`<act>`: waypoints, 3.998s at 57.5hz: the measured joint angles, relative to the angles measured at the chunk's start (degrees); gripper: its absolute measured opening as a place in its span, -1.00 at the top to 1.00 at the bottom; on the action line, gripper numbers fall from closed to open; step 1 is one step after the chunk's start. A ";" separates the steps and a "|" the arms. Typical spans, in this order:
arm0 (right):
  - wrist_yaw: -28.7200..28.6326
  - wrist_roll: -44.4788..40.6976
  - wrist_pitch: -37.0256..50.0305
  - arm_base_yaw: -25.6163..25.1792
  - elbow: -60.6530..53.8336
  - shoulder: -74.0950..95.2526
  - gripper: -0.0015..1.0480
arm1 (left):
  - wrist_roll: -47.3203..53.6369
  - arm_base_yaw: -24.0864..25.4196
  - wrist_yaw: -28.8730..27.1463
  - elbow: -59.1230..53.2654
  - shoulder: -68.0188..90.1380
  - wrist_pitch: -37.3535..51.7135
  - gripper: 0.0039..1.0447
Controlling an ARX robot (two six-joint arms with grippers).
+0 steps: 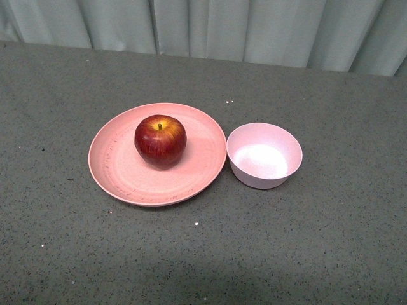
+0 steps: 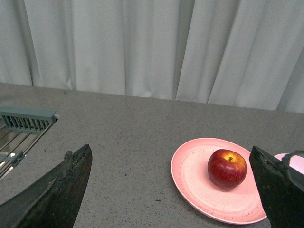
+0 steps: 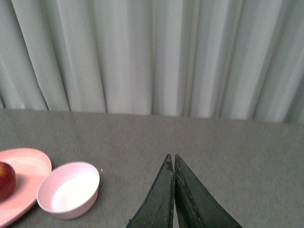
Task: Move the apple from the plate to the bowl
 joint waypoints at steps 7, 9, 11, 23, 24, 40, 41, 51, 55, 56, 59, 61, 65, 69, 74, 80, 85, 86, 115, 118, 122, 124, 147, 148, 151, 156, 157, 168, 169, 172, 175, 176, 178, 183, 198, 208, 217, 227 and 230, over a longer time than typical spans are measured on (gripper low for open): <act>-0.11 0.00 -3.98 0.00 0.00 -5.22 0.98 | 0.00 0.00 -0.02 0.00 0.00 0.00 -0.88; -0.11 0.00 -4.09 0.00 0.00 -5.22 0.98 | 0.00 0.00 0.00 0.00 -0.02 0.00 -0.88; -0.11 -0.04 -4.09 0.00 0.00 -5.22 0.98 | 0.00 0.00 0.00 0.00 0.00 0.00 -0.88; -0.11 -0.02 -4.11 0.00 0.00 -5.27 0.30 | 0.00 0.00 -0.02 0.00 -0.02 0.00 -0.88; -0.11 -0.02 -4.11 0.00 0.00 -5.27 0.20 | 0.00 0.00 0.00 0.00 -0.02 0.00 -0.88; -0.11 0.00 -4.11 0.00 0.00 -5.27 -0.78 | 0.00 0.00 0.00 0.00 -0.02 0.00 -0.88; -0.11 0.00 -4.11 0.00 0.00 -5.27 -0.84 | 0.00 0.00 0.00 0.00 -0.02 0.00 -0.88; -0.04 0.02 -4.13 0.00 0.00 -5.29 -0.82 | 0.61 -5.68 -14.88 1.25 10.49 -0.76 -0.88; -0.13 0.02 -4.13 0.00 0.00 -5.27 -0.82 | -0.15 -6.38 -13.31 1.44 16.33 4.35 -0.88; -0.11 0.02 -4.13 0.00 0.00 -5.27 -0.82 | -0.22 -6.47 -12.92 1.57 18.43 6.56 -0.88; -0.13 0.00 -4.13 0.00 0.00 -5.27 -0.82 | -0.83 -6.49 -11.43 2.14 24.13 12.79 -0.88; -0.13 0.02 -4.13 0.00 0.00 -5.27 -0.82 | -1.49 -6.43 -10.32 2.64 27.93 16.70 -0.88; -0.11 0.00 -4.13 0.00 0.00 -5.29 -0.82 | -2.38 -6.19 -8.46 4.70 40.41 28.79 -0.88; -0.11 0.02 -4.13 0.00 0.00 -5.27 -0.82 | -3.61 -6.21 -7.39 7.45 50.49 36.50 -0.88; -0.11 0.02 -4.13 0.00 0.00 -5.29 -0.82 | -4.92 -7.21 -5.44 11.50 59.76 37.92 -0.88; -0.15 0.02 -4.15 0.00 0.00 -5.29 -0.82 | -5.73 -9.81 -3.80 16.76 72.17 39.91 -0.88; -0.13 0.02 -4.13 0.00 0.00 -5.29 -0.82 | -6.25 -12.00 -3.32 22.05 81.94 40.92 -0.88; -0.11 0.02 -4.13 0.00 0.00 -5.29 -0.82 | -6.54 -12.37 -3.08 23.26 83.89 41.18 -0.88; -0.13 0.00 -4.13 0.00 0.00 -5.29 -0.82 | -5.90 -18.16 -3.19 43.23 112.30 40.63 -0.88; -0.13 0.00 -4.15 0.00 0.00 -5.29 -0.82 | -5.77 -18.45 -3.48 44.24 113.50 40.54 -0.88; -0.13 0.00 -4.15 0.00 0.00 -5.29 -0.82 | -5.77 -18.86 -3.63 45.38 114.92 40.06 -0.88; -0.13 0.02 -4.15 0.00 0.00 -5.29 -0.82 | -5.77 -19.08 -3.63 45.77 115.51 39.82 -0.88; -0.13 0.00 -4.13 0.00 0.00 -5.29 -0.82 | -5.51 -20.63 -1.27 50.31 121.26 35.58 -0.88; -0.13 0.00 -4.15 0.00 0.00 -5.29 -0.82 | -5.42 -20.63 -1.40 50.51 121.66 35.56 -0.88; -0.13 0.02 -4.13 0.00 0.00 -5.29 -0.82 | -5.07 -20.63 -1.68 50.86 122.33 35.36 -0.88; -0.13 0.02 -4.15 0.00 0.00 -5.29 -0.82 | -5.05 -20.52 -1.97 51.47 123.64 34.73 -0.88; -0.13 0.02 -4.15 0.00 0.00 -5.29 -0.82 | -5.05 -20.50 -2.05 51.52 123.78 34.73 -0.88; -0.13 0.02 -4.13 0.00 0.00 -5.29 -0.82 | -4.92 -20.26 -2.58 51.63 124.30 34.73 -0.73; -0.13 0.02 -4.15 0.00 0.00 -5.29 -0.82 | -4.90 -20.24 -2.62 51.63 124.30 34.73 -0.70; -0.13 0.02 -4.15 0.00 0.00 -5.29 -0.82 | -4.87 -20.15 -2.78 51.52 124.15 34.80 -0.57; -0.13 0.00 -4.15 0.00 0.00 -5.29 -0.82 | -4.85 -20.11 -2.97 51.23 123.91 34.80 -0.52; -0.13 0.02 -4.13 0.00 0.00 -5.29 -0.82 | -4.83 -20.11 -3.06 51.12 123.82 34.82 -0.51; -0.13 0.02 -4.15 0.00 0.00 -5.29 -0.82 | -4.66 -20.09 -3.41 50.64 123.40 34.88 -0.49; -0.13 0.02 -4.15 0.00 0.00 -5.29 -0.82 | -4.66 -20.09 -3.39 49.29 122.09 35.06 -0.47; -0.13 0.00 -4.15 0.00 0.00 -5.29 -0.82 | -4.72 -22.51 -2.89 48.98 116.58 35.26 -0.46; -0.13 0.00 -4.15 0.00 0.00 -5.29 -0.82 | -4.85 -27.06 -1.66 52.39 115.86 33.83 -0.46; -0.13 0.02 -4.15 0.00 0.00 -5.29 -0.82 | -4.83 -31.04 -1.25 57.40 117.33 32.30 -0.46; -0.13 0.00 -4.15 0.00 0.00 -5.29 -0.82 | -4.68 -33.57 -1.27 61.05 121.44 31.08 -0.46; -0.13 0.02 -4.15 0.00 0.00 -5.29 -0.82 | -4.72 -34.34 -1.27 61.81 123.25 30.99 -0.46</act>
